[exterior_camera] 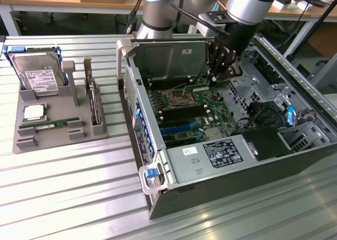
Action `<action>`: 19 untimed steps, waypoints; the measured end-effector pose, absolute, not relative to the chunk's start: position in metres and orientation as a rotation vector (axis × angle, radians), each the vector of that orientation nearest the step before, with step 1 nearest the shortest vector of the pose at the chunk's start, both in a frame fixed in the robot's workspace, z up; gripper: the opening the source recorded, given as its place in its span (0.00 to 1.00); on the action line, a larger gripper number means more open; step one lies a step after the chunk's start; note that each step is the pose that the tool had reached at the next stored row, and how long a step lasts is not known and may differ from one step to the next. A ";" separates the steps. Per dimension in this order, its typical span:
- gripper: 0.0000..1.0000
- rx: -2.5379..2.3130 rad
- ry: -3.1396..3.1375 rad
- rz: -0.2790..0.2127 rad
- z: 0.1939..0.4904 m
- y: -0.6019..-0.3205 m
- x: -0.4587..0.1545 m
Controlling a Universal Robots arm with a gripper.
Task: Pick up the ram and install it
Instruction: 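Insert the ram into the slot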
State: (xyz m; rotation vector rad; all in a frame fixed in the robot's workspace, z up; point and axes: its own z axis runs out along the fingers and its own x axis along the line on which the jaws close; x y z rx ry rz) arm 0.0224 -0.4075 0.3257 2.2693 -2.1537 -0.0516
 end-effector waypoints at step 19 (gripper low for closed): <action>0.12 2.269 -2.154 -0.052 0.314 -0.407 0.022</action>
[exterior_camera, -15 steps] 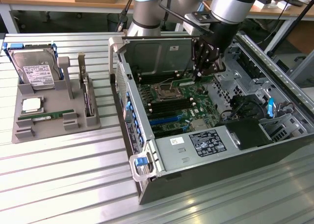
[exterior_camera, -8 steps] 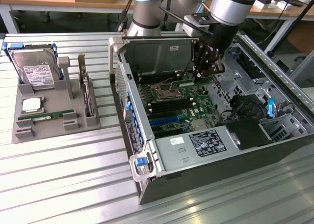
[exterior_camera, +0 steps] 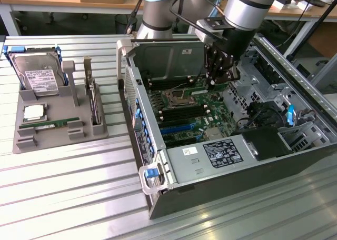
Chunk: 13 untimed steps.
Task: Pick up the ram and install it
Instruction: 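Insert the ram into the slot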
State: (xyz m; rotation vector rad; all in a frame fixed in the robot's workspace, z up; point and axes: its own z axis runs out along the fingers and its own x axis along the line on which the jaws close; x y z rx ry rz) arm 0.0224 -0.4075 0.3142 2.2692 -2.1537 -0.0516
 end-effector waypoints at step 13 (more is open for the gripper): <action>0.12 2.269 -2.154 -0.052 0.304 -0.407 0.022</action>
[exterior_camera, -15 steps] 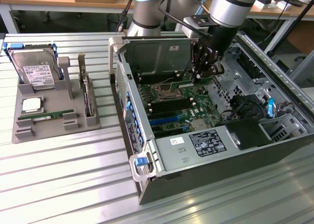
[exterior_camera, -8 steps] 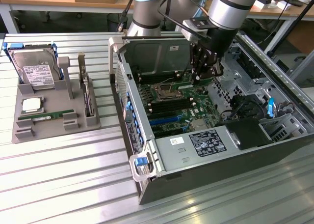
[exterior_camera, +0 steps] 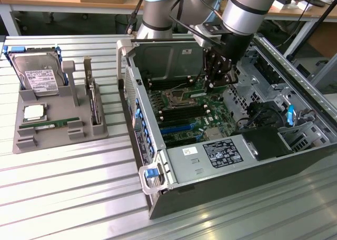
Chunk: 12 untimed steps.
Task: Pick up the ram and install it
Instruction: 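Insert the ram into the slot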
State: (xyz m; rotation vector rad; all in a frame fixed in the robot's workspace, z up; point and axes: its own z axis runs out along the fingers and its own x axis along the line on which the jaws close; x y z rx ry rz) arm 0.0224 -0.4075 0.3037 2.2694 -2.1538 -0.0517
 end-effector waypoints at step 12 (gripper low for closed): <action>0.12 2.269 -2.154 -0.052 0.293 -0.408 0.022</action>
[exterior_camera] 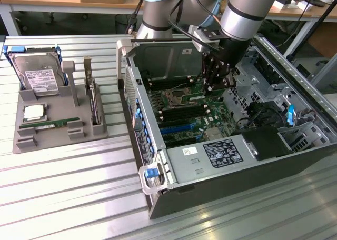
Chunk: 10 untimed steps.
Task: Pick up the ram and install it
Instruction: 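Insert the ram into the slot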
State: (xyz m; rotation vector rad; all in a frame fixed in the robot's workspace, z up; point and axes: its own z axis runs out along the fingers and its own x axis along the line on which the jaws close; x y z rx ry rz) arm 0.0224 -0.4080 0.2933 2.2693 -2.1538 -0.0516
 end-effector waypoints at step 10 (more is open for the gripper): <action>0.12 2.269 -2.154 -0.052 0.287 -0.408 0.014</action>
